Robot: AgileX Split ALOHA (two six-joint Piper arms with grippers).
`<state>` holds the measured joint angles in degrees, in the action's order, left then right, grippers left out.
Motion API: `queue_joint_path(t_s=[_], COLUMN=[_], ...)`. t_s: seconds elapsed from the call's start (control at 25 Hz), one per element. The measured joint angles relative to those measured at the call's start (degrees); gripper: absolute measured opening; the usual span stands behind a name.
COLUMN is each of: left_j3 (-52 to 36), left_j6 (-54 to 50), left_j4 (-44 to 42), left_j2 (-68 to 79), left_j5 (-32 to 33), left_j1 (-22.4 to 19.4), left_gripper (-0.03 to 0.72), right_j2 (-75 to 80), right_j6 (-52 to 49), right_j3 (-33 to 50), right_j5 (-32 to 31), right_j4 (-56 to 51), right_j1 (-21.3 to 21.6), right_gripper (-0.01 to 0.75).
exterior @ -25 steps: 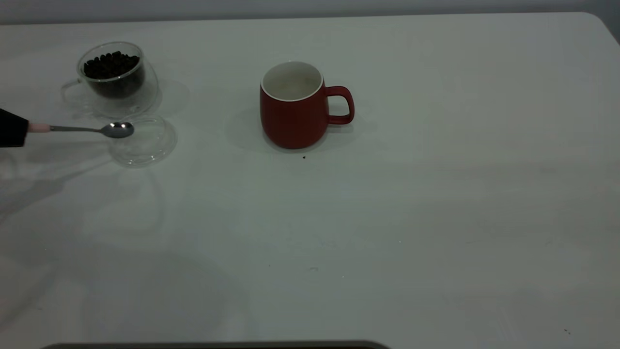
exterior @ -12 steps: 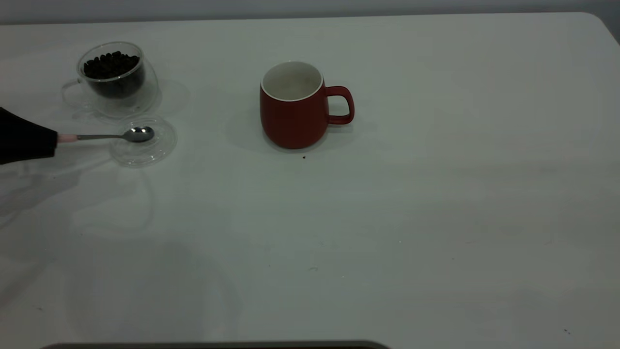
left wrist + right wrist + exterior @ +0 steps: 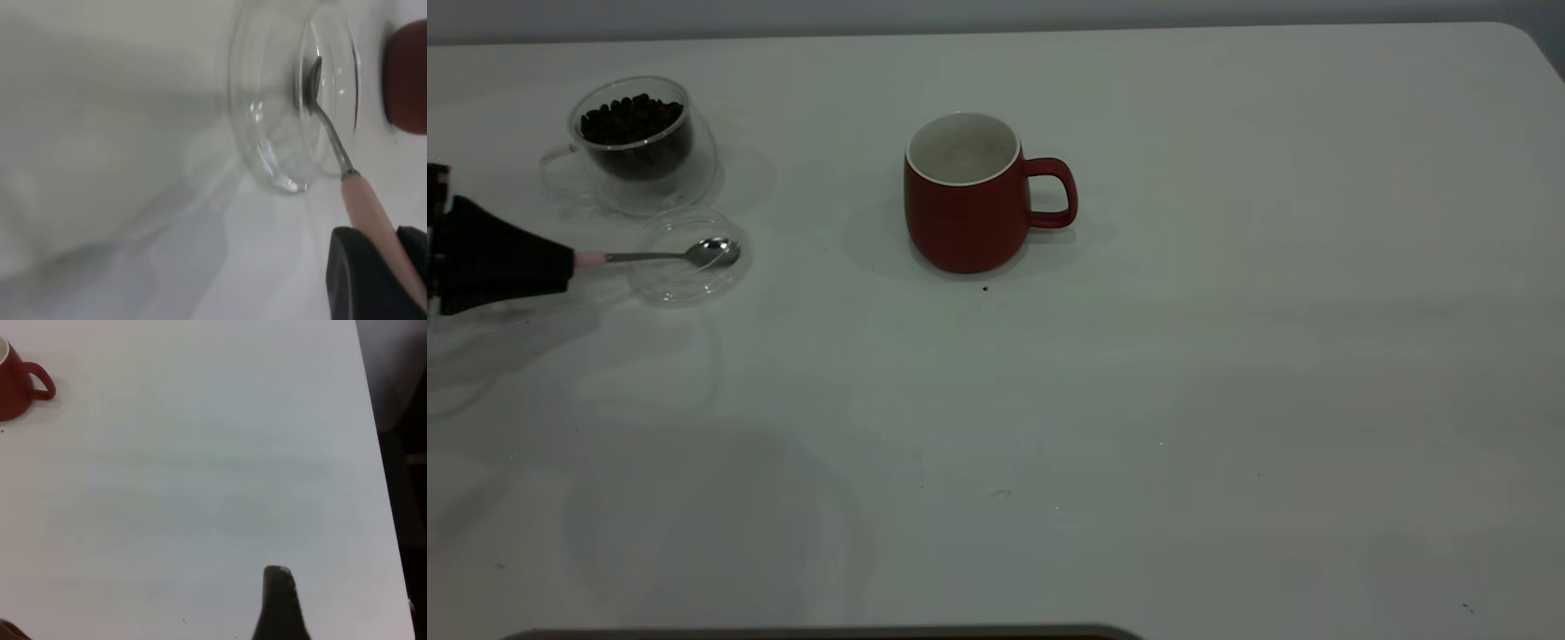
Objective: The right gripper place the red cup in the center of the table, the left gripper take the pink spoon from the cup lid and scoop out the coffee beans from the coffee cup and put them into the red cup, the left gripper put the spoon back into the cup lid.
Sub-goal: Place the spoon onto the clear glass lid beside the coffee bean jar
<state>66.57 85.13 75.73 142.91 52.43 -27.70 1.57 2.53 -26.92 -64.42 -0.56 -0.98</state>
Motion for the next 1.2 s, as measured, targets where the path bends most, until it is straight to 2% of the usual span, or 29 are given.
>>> queue_joint_path(t_s=[0.44, 0.56, 0.8, 0.92, 1.08, 1.2], left_j3=[0.0, 0.0, 0.0, 0.0, 0.0, 0.0], left_j6=[0.34, 0.34, 0.34, 0.34, 0.34, 0.34], left_j4=[1.56, 1.56, 1.56, 1.85, 3.15, 3.23], left_j2=[0.0, 0.0, 0.0, 0.0, 0.0, 0.0], left_j5=[-0.76, -1.02, -1.08, -1.55, -1.75, -1.93], left_j1=[0.91, 0.91, 0.91, 0.91, 0.91, 0.91], left_gripper=[0.141, 0.201, 0.384, 0.451, 0.508, 0.521], right_j2=[0.0, 0.0, 0.0, 0.0, 0.0, 0.0], right_j6=[0.0, 0.0, 0.0, 0.0, 0.0, 0.0], right_j3=[0.0, 0.0, 0.0, 0.0, 0.0, 0.0], right_j5=[0.0, 0.0, 0.0, 0.0, 0.0, 0.0], right_j4=[0.0, 0.0, 0.0, 0.0, 0.0, 0.0], right_j1=[0.0, 0.0, 0.0, 0.0, 0.0, 0.0], right_gripper=[0.579, 0.579, 0.579, 0.579, 0.579, 0.579])
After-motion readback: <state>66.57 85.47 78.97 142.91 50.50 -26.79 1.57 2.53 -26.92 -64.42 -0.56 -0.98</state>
